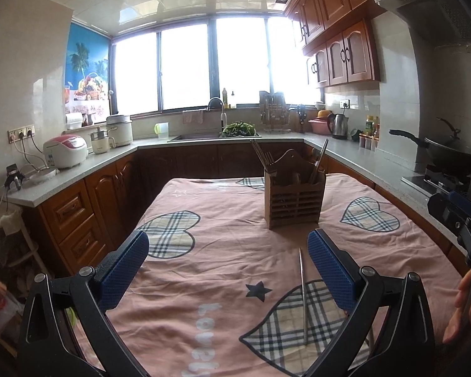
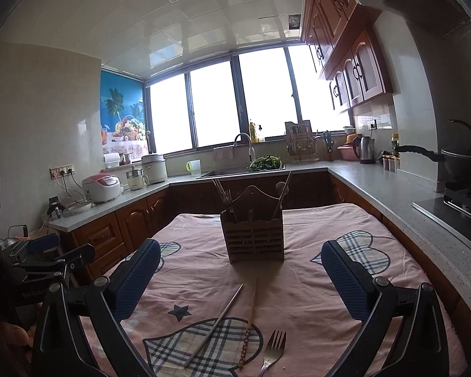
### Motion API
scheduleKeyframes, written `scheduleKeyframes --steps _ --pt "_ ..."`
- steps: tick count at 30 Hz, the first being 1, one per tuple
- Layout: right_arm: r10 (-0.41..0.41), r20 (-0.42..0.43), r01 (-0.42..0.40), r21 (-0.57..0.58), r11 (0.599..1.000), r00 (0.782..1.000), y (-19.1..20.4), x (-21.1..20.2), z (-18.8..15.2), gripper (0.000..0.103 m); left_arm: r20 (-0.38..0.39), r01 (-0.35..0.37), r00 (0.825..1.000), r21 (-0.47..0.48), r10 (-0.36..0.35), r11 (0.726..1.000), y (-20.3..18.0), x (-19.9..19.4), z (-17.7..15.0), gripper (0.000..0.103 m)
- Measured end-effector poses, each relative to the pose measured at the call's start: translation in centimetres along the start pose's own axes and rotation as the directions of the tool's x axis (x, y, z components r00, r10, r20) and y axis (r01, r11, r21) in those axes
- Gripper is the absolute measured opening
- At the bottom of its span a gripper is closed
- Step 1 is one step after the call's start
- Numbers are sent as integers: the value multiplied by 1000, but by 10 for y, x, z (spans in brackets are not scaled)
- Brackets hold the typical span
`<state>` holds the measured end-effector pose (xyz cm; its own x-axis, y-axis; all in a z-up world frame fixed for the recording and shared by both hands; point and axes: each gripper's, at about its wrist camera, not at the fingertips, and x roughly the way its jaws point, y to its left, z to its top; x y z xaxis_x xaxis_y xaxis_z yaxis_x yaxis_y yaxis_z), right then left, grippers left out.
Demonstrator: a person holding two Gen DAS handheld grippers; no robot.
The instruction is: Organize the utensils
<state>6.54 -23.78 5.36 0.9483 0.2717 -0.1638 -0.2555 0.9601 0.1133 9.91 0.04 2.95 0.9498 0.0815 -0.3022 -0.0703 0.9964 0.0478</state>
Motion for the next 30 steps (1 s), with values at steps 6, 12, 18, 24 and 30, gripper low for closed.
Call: scheduleKeyframes --steps 6,12,18,24,30 --pt "-35 26 34 11 999 999 -6 5 -29 103 10 -38 999 -11 38 999 -2 10 -21 103" --pt "-45 41 45 -1 999 998 -6 4 -46 103 -9 -52 999 -11 52 999 -4 18 -35 103" --pt "-34 59 36 -27 999 998 1 2 -51 103 -4 -53 999 -17 53 998 -3 18 -38 103" --pt "-22 61 24 -39 999 998 5 2 -52 103 -6 -49 999 -23 49 999 -1 17 -39 103" --pt "-20 60 22 -38 999 998 4 2 -54 103 -7 -43 999 -28 43 999 0 16 -39 103"
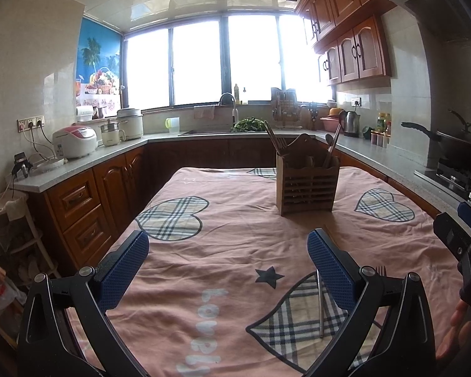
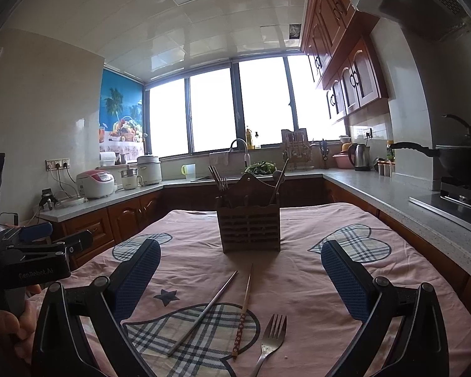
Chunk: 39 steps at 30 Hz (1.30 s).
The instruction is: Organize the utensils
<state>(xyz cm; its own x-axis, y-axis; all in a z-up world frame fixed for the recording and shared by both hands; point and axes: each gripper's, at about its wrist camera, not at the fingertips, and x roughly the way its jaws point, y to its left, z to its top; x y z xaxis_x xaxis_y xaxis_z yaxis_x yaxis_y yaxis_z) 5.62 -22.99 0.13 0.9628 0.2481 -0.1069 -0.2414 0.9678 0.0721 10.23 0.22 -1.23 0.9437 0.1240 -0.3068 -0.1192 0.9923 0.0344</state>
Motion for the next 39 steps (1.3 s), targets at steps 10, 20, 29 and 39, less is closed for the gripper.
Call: scheduleKeyframes --steps 10,20,29,39 --pt "2 -21 -2 0 1000 1000 -1 3 -2 103 -14 7 1000 4 -7 1000 -1 1 -1 103" --pt "4 -21 -4 1 1000 1000 -2 5 -3 103 -20 14 1000 5 -14 1000 -2 3 -2 103" --pt "10 -18 -10 5 1000 1000 -2 6 -2 103 -22 19 1000 5 -19 1000 -3 5 -2 103" --pt "20 -6 -20 -1 1000 1000 -1 4 5 103 -19 26 1000 13 -26 1000 -4 5 0 103"
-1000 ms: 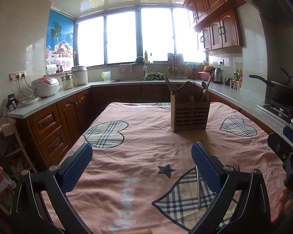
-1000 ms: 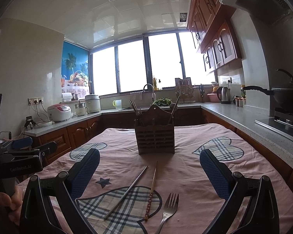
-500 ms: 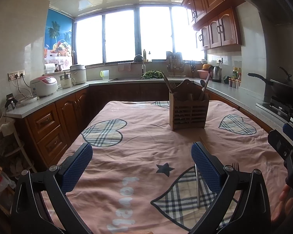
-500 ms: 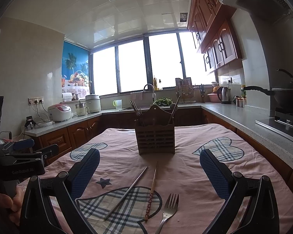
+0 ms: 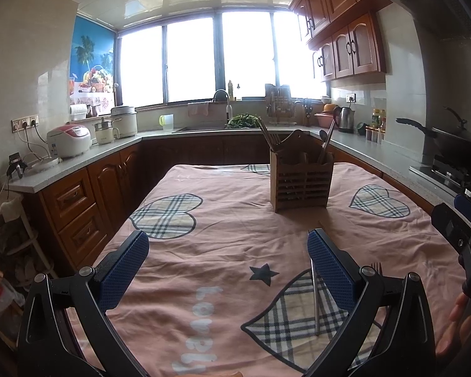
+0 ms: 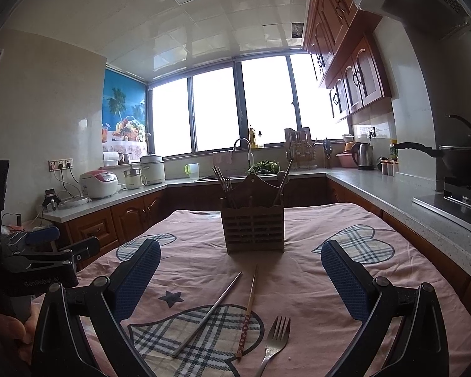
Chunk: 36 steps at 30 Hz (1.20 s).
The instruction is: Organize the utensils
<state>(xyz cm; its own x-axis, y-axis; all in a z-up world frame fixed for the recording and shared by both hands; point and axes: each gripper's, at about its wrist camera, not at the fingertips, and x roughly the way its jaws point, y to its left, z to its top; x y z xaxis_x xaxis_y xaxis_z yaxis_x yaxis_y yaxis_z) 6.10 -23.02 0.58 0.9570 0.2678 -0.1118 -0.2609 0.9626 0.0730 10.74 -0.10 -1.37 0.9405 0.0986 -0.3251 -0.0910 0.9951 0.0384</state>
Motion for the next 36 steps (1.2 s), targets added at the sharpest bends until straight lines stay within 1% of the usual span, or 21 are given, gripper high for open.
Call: scheduleKeyframes --steps 24,36 --pt "7 -2 -7 -1 1000 1000 1 0 2 103 5 -5 1000 -1 5 1000 1 1 2 103" --pt "8 -4 -8 -1 1000 1000 1 0 3 103 -2 4 1000 -3 -4 1000 3 2 2 103"
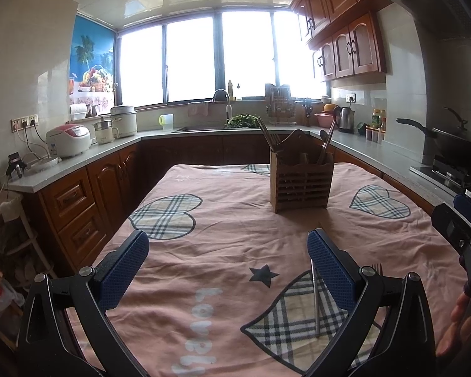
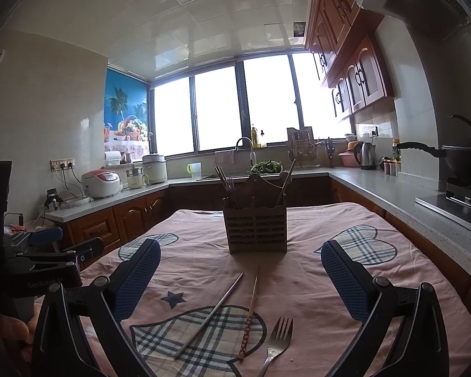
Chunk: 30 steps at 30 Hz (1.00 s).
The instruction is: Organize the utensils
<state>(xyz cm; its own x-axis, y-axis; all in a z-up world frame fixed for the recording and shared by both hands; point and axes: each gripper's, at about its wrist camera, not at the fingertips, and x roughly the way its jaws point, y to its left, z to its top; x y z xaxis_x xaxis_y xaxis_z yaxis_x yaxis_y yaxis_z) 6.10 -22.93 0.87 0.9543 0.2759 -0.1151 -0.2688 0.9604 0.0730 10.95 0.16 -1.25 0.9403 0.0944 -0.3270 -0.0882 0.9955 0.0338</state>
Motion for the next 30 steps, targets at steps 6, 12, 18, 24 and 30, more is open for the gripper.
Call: scheduleKeyframes --steps 6,12,18,24,30 --pt "1 -1 -1 1 1000 1000 1 1 0 103 -1 2 1000 -1 -2 1000 0 0 -1 103" --pt "1 0 -1 3 1000 1000 0 1 0 103 -4 6 1000 0 -6 1000 -1 2 -1 103" --pt "1 -3 -1 3 1000 1000 0 1 0 103 -7 9 1000 -1 -9 1000 -1 4 -1 103" --pt "4 -12 -4 6 1000 1000 1 6 -1 103 -15 14 1000 -2 -14 1000 -1 8 0 103" --pt "4 -16 -4 10 1000 1000 -1 8 -1 103 -20 22 1000 -3 -22 1000 1 12 0 103"
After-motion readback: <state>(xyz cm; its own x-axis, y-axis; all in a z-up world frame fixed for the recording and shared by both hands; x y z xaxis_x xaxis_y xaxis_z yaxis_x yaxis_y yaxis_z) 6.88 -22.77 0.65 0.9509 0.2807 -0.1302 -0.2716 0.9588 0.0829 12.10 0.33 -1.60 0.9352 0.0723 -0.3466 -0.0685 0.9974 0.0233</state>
